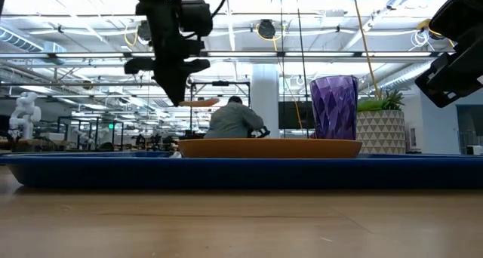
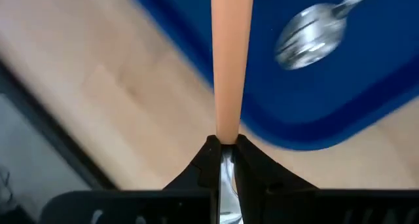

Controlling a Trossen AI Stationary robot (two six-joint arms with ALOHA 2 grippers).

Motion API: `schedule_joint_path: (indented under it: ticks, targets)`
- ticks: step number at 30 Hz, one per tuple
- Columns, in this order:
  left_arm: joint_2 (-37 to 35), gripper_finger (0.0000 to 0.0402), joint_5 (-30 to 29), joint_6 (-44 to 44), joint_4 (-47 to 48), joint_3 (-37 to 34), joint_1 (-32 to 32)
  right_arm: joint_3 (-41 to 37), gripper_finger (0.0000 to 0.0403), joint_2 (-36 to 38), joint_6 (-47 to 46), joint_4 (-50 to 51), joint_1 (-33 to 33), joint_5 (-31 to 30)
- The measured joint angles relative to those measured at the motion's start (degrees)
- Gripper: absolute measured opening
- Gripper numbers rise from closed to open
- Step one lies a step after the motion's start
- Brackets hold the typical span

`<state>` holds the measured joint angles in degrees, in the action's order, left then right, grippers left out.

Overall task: Pick and place plate/cup/fork/spoon on tray
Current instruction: Put the orange fork to the left of the orange spoon on the blue tray

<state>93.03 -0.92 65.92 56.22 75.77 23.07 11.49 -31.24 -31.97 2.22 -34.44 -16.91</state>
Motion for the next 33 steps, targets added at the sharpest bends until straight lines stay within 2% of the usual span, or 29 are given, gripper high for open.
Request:
schedule_joint_path:
  ticks: [4,9,13,17,24,30,33]
  targets:
    - [-0.63,0.0019,1.18,3.92,3.28,0.0,-4.88,0.0,0.013,0.0,0.09,0.0,0.0,-1.42]
    - [-0.54,0.0021,-0.21,9.28,5.28,0.0,-10.23,0.0,0.013,0.0,1.03,-0.02,0.0,-6.26]
    - [-0.52,0.0019,-0.57,11.69,6.46,0.0,-13.7,-0.02,0.013,-0.12,-3.97,0.17,0.0,-8.68]
    - [-0.52,0.0019,-0.62,14.19,6.71,-0.8,-15.73,-0.01,0.013,-0.77,-7.84,0.15,0.0,-9.04]
    - [-0.5,0.0019,2.29,15.46,7.32,-6.01,-17.52,-0.02,0.013,-1.03,-5.18,-0.86,0.38,-10.47]
    - [-0.47,0.0019,2.31,18.34,6.63,-10.59,-19.29,-0.02,0.013,-1.03,-6.19,-1.18,0.99,-14.72]
    - [-0.47,0.0019,2.02,19.16,3.96,-11.94,-19.96,-0.02,0.013,-1.03,-6.18,-1.18,1.11,-14.83]
